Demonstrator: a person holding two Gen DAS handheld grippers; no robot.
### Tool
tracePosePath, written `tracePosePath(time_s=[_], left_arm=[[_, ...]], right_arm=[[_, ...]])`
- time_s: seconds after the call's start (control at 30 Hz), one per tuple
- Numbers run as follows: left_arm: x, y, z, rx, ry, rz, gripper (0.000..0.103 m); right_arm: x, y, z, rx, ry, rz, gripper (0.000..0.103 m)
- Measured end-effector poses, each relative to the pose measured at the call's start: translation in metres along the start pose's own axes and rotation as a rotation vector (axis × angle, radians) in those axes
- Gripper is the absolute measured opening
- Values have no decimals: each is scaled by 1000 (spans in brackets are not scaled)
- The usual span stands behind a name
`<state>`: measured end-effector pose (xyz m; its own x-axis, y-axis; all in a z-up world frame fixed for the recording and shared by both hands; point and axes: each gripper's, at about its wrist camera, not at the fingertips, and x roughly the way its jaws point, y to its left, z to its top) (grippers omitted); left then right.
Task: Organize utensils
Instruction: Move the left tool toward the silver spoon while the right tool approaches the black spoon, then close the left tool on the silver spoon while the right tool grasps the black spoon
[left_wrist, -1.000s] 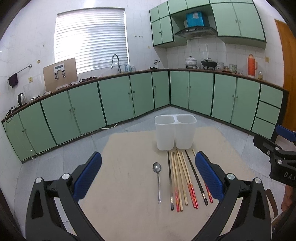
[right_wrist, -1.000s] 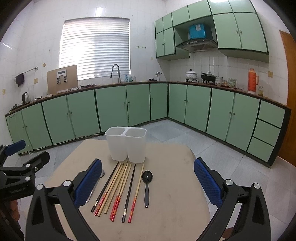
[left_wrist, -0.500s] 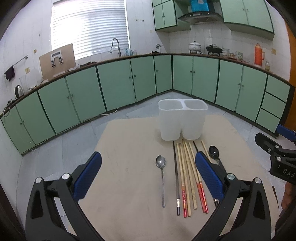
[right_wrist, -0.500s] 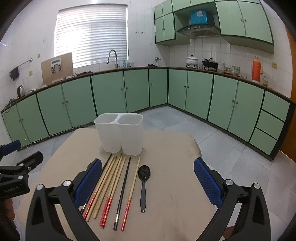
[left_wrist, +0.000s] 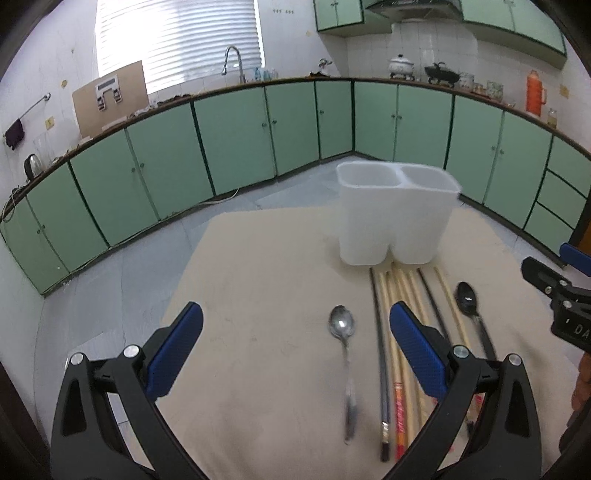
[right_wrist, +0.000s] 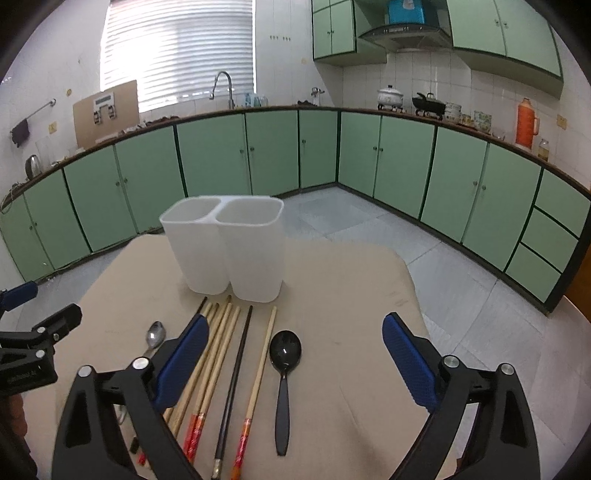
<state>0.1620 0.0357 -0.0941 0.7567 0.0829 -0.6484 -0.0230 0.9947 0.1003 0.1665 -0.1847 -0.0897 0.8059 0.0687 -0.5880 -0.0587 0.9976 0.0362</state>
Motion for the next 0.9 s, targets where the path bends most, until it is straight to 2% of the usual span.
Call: tracePosePath(time_s=[0.13, 0.23, 0.37, 0.6, 0.9], left_arm=[[27, 12, -2, -16, 52, 21, 98], [43, 22, -7, -25, 87, 38, 98], [62, 30, -13, -33, 135, 33, 98], [87, 12, -11, 2, 163, -4, 98], [116, -10, -2, 28, 197, -12, 98]], right_arm=[[26, 1, -2, -19, 53, -6, 86], [44, -1, -6, -20, 96, 7, 80], [64, -3, -13, -23, 147, 22, 76], [92, -3, -20, -48, 228, 33, 60], [109, -3, -20, -56, 286, 57, 58]])
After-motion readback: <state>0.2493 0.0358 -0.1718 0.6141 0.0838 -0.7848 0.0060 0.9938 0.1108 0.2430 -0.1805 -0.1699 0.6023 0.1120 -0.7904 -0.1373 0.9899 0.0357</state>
